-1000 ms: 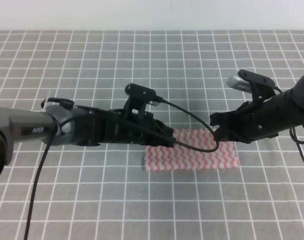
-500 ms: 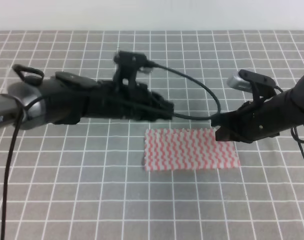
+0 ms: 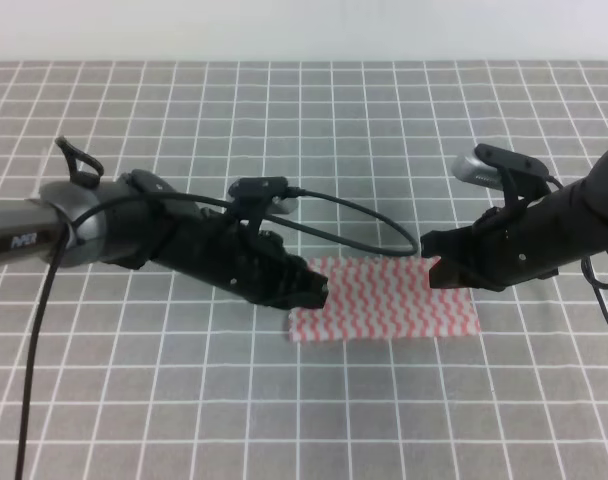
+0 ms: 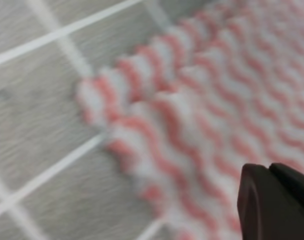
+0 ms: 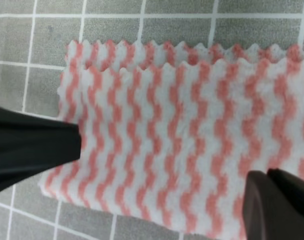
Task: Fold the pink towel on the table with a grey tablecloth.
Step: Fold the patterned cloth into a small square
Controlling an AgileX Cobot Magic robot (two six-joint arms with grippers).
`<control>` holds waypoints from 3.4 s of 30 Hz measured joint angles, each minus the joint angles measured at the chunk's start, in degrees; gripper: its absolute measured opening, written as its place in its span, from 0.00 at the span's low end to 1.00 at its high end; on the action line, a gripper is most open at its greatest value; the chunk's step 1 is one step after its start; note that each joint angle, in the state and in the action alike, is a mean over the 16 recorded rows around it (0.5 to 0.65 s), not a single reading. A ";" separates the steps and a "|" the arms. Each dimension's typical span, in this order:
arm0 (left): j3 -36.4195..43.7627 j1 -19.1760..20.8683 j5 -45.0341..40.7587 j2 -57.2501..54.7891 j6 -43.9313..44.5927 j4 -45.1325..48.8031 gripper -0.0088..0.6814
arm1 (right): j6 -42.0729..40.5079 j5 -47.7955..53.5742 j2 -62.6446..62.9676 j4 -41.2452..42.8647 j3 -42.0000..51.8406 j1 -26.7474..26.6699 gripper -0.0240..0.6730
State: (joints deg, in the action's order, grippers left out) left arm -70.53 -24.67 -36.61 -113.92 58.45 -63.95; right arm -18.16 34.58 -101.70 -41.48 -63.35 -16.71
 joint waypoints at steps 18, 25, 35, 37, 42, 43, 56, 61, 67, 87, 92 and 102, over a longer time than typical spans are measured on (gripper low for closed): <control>-0.05 0.87 0.49 -2.89 -0.41 -0.35 0.01 | 1.72 0.17 0.06 2.07 -0.01 2.08 0.16; -0.06 0.87 0.37 -2.92 -0.42 -0.20 0.01 | 3.01 1.01 -0.47 2.60 -0.01 4.14 0.28; -0.07 0.87 0.23 -2.92 -0.41 -0.07 0.01 | 3.12 1.61 -3.21 1.98 -0.02 4.95 0.33; -0.08 0.87 0.21 -2.92 -0.41 -0.06 0.01 | 3.11 1.43 -3.77 1.79 -0.02 4.96 0.33; -0.09 0.87 0.19 -2.89 -0.41 -0.04 0.01 | 3.08 0.81 -4.73 1.41 -0.02 4.95 0.33; -0.11 0.87 0.17 -2.92 -0.42 -0.06 0.01 | 2.93 0.66 -4.80 1.18 -0.02 4.95 0.33; -0.11 0.88 -0.10 -2.96 -0.42 -0.06 0.01 | -0.40 -1.01 -5.11 -2.05 -0.02 4.97 0.33; -0.06 0.87 -0.27 -2.87 -0.41 -0.01 0.01 | -1.29 -1.33 -5.23 -2.61 -0.02 4.98 0.33; -0.04 0.87 -0.57 -2.85 -0.40 0.01 0.01 | -1.33 -1.60 -5.70 -2.53 -0.02 4.99 0.33; -0.02 0.86 -1.25 -2.90 -0.40 0.74 0.01 | -1.33 -0.57 -7.92 -2.43 -1.10 5.75 0.33; -0.04 0.87 -1.35 -2.93 -0.40 1.28 0.01 | -1.33 0.97 -8.27 -1.61 -2.11 6.33 0.33; -0.08 0.87 -1.37 -2.97 -0.41 1.79 0.01 | -1.49 3.73 -9.32 -1.35 -3.66 6.91 0.33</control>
State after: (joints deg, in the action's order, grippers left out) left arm -70.60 -23.80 -37.98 -116.89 58.04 -62.16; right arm -19.65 38.31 -111.02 -42.82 -67.01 -9.80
